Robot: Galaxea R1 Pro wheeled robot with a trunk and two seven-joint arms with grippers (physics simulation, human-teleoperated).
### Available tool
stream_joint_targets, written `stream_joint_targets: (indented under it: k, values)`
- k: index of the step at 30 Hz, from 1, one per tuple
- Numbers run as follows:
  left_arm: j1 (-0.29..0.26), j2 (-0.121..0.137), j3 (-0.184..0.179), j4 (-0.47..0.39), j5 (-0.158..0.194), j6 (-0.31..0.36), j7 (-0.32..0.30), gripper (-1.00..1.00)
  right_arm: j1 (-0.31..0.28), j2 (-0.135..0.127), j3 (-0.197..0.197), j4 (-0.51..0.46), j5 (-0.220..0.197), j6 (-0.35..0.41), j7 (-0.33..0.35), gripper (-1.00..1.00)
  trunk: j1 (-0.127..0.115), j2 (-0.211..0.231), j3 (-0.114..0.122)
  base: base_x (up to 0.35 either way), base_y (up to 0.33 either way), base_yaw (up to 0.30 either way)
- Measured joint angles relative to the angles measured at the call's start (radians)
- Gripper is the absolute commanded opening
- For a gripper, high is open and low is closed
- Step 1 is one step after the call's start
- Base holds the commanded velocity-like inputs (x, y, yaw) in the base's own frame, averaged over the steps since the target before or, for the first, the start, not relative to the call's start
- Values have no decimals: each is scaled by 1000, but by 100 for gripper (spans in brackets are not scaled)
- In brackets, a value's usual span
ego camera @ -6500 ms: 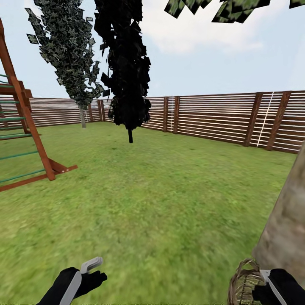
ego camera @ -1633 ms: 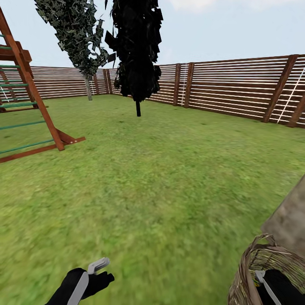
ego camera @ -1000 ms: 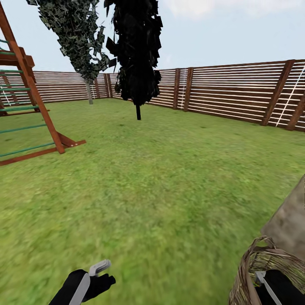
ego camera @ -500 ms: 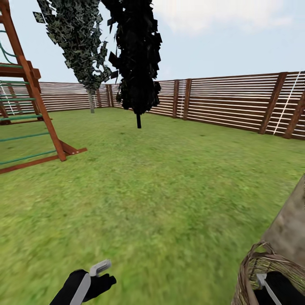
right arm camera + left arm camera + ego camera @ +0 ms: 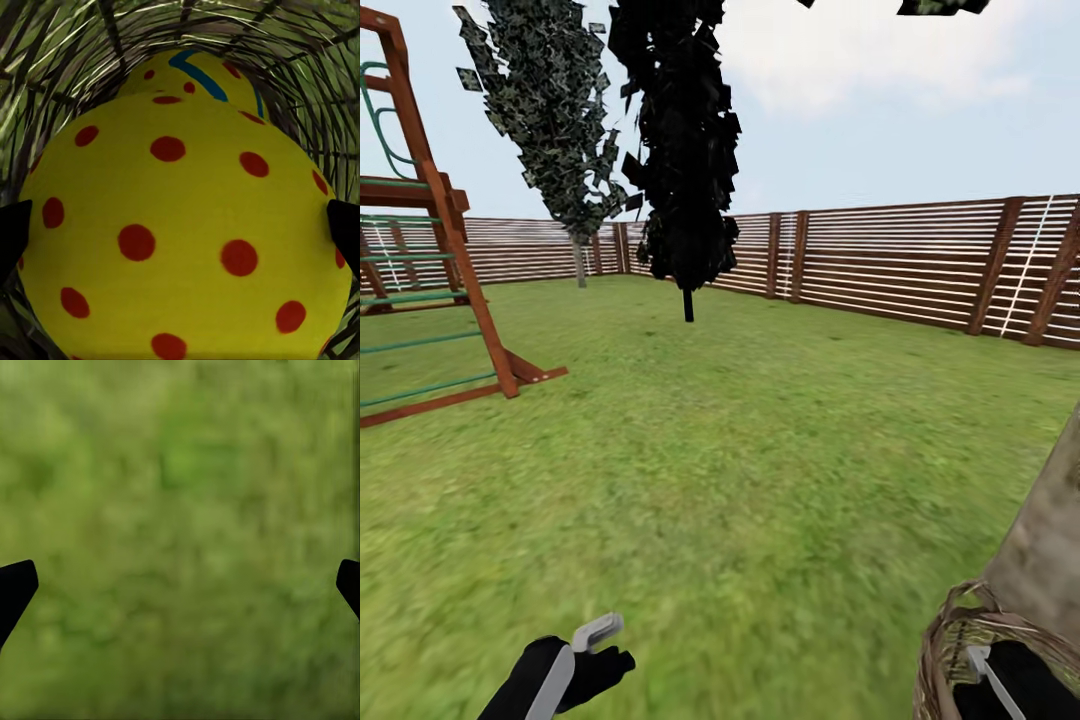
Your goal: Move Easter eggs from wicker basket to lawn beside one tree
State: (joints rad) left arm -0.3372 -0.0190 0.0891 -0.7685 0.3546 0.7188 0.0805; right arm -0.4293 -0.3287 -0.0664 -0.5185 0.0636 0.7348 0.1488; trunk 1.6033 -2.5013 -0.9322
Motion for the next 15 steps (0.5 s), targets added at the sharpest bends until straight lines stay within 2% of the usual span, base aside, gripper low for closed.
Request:
stream_joint_targets:
  k: [7, 10, 15]
  values:
    - [0, 0, 0, 0, 0, 0, 0, 100, 0, -3, -1, 0, 0, 2, 0, -100, -3, 2, 27, 0, 0, 0]
    - [0, 0, 0, 0, 0, 0, 0, 100, 0, -3, -1, 0, -1, 2, 0, -100, -14, 22, 37, 0, 0, -29]
    - [0, -9, 0, 0, 0, 0, 0, 100, 0, -5, -3, 13, -3, 2, 2, -100, -34, 57, 52, 0, 0, -255]
